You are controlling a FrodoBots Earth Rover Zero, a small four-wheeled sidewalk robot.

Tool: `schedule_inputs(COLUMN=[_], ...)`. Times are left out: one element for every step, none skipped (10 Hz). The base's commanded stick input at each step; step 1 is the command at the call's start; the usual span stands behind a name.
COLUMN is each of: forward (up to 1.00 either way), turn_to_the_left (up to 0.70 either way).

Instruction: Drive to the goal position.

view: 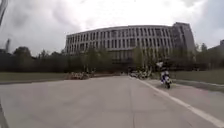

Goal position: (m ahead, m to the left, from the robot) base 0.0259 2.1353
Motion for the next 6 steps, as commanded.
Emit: schedule_inputs(forward=[0.70, 0.70, 0.70, 0.70, 0.70, 0.70], turn_to_the_left=[0.00, 0.00, 0.00, 0.00, 0.00, 0.00])
